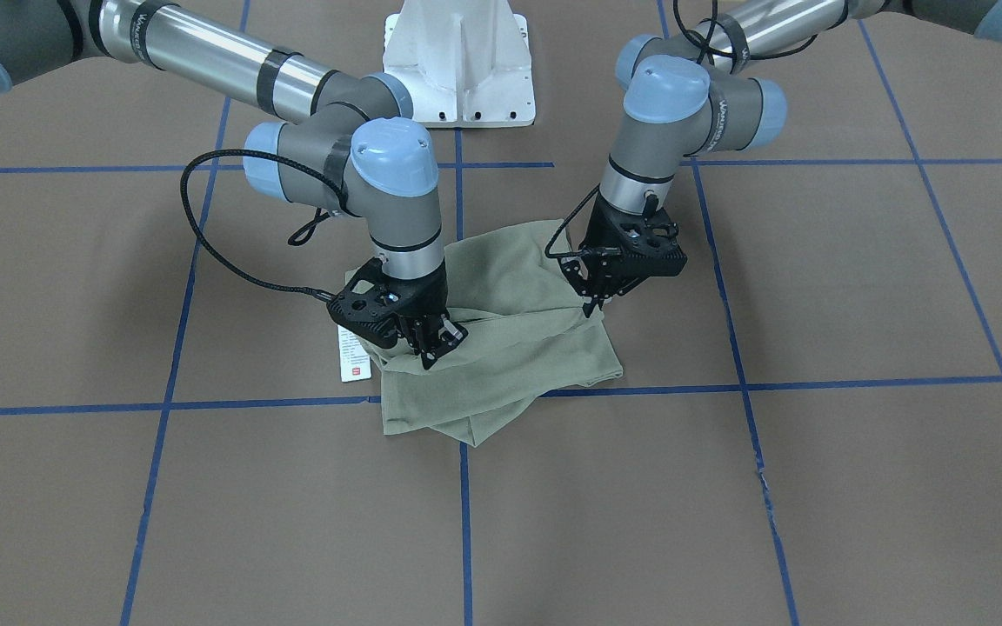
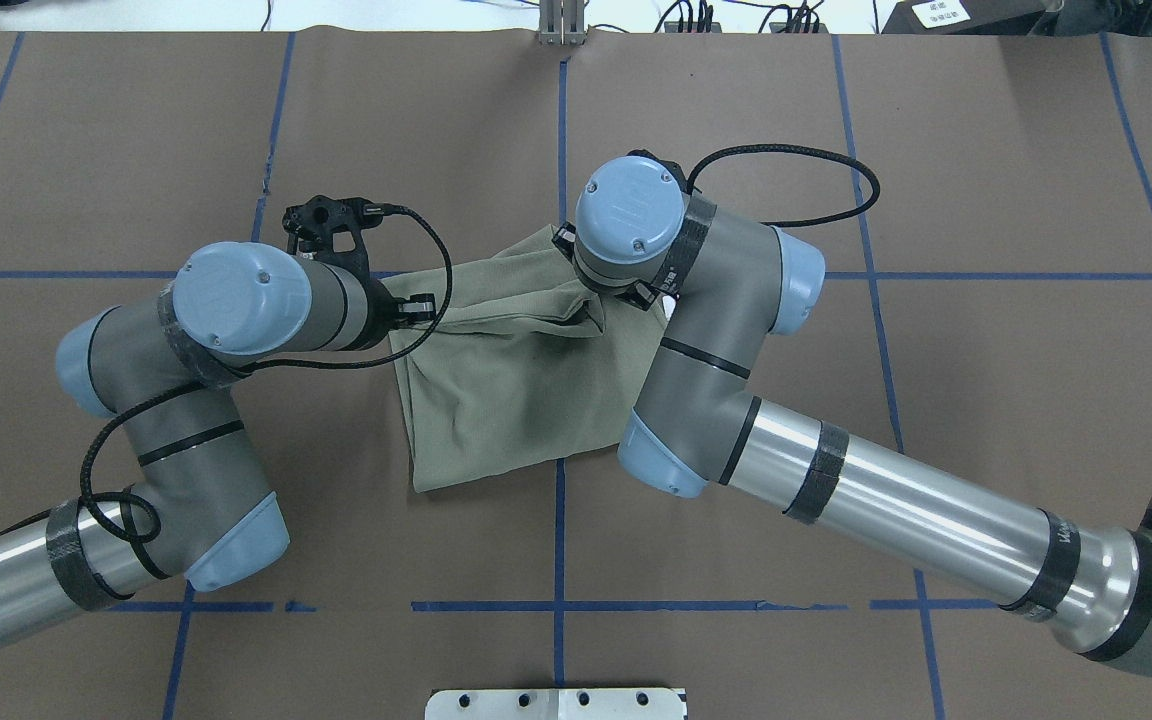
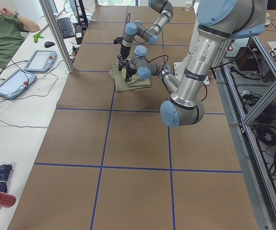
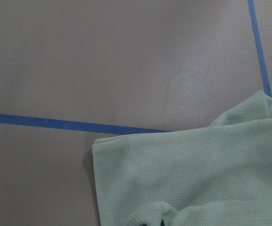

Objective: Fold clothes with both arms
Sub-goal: 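Lift the near edge with both grippers and fold it away from the robot, then release the right gripper and raise it away while the left gripper holds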

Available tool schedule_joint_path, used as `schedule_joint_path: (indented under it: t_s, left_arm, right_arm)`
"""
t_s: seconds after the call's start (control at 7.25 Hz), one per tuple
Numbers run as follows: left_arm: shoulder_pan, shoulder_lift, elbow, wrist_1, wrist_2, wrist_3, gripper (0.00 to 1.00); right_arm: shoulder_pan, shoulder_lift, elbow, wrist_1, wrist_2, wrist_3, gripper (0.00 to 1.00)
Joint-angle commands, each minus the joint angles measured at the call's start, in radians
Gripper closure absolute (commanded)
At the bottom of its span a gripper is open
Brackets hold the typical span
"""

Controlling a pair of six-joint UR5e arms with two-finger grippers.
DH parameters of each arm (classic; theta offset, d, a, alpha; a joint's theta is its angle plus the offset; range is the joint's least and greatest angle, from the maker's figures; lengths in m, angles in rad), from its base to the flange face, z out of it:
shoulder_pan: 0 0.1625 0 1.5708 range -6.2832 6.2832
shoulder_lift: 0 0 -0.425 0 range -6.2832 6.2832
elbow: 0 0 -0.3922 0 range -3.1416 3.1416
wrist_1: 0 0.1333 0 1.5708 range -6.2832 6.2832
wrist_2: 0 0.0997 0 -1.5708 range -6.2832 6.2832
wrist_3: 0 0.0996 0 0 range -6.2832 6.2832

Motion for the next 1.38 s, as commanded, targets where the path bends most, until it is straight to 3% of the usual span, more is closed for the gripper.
schedule_joint_path:
  t_s: [0.0, 0.14, 0.41, 0.69, 0.83, 0.97, 1.1, 1.24]
  left_arm:
    - [-0.002, 0.001, 0.005, -0.022, -0.001, 0.002, 0.31]
    - [-0.004, 0.004, 0.000, -0.039, -0.005, 0.018, 0.00]
    - [-0.104, 0.010, -0.006, -0.039, -0.209, 0.159, 0.00]
    - [-0.154, 0.013, 0.003, -0.041, -0.252, 0.218, 0.00]
    - [-0.156, 0.013, 0.003, -0.041, -0.252, 0.216, 0.00]
    - [-0.154, 0.013, 0.003, -0.041, -0.252, 0.215, 0.00]
    - [-0.154, 0.013, 0.002, -0.041, -0.252, 0.212, 0.00]
    - [-0.154, 0.015, -0.009, -0.041, -0.254, 0.209, 0.00]
  right_arm:
    - [0.000, 0.000, -0.027, -0.003, -0.006, -0.107, 0.01]
    - [0.014, 0.001, -0.027, -0.001, -0.001, -0.183, 0.00]
    - [0.063, 0.018, 0.018, -0.021, 0.136, -0.242, 0.00]
    - [0.023, 0.005, 0.174, -0.134, 0.142, -0.321, 0.00]
    - [-0.039, -0.005, 0.204, -0.185, 0.123, -0.372, 0.00]
    - [-0.101, -0.026, 0.194, -0.190, 0.046, -0.442, 0.00]
    - [-0.128, -0.041, 0.165, -0.187, -0.042, -0.528, 0.00]
    - [-0.129, -0.025, 0.113, -0.182, -0.055, -0.537, 0.00]
